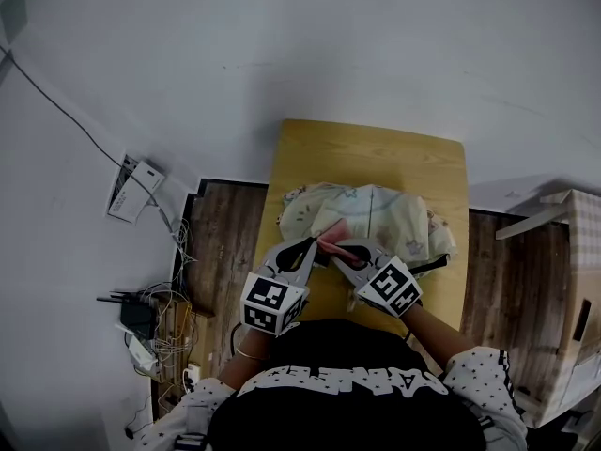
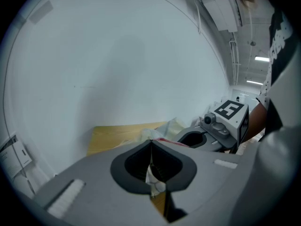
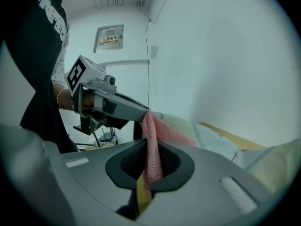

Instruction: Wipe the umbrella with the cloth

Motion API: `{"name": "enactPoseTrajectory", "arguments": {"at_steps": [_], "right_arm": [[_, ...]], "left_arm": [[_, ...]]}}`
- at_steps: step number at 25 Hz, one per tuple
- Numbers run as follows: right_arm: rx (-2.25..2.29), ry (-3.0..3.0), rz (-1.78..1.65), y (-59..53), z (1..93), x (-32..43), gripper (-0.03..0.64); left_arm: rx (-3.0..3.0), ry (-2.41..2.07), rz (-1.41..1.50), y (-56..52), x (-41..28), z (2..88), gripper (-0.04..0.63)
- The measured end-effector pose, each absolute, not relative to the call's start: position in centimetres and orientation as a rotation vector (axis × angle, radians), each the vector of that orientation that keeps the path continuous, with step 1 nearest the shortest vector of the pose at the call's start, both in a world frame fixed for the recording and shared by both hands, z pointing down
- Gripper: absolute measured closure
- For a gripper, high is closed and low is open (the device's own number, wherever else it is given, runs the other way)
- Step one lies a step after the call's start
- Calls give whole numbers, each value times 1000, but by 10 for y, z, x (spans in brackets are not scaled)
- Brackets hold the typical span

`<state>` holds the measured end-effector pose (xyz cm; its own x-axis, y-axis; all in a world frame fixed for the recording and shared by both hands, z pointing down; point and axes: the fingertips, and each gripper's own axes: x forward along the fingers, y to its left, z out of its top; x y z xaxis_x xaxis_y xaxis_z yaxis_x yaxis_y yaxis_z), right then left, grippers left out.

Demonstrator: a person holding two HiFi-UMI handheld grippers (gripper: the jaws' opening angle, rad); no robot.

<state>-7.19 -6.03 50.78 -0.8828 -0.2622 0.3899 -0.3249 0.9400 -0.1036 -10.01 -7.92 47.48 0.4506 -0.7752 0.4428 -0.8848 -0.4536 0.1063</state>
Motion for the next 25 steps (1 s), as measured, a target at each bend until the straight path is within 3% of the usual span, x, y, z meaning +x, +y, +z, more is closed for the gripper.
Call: {"name": "enactPoseTrajectory", "arguments": {"at_steps": [18,25], "right_arm": [[379,-2778,203,-22,501,-71,584],[658,-2885,30,-60,460,-47,584]], "left_arm": [[2389,-1400,477,-81,-101,477,593],[2363,-1403,464,-83,-104,480,592]]}}
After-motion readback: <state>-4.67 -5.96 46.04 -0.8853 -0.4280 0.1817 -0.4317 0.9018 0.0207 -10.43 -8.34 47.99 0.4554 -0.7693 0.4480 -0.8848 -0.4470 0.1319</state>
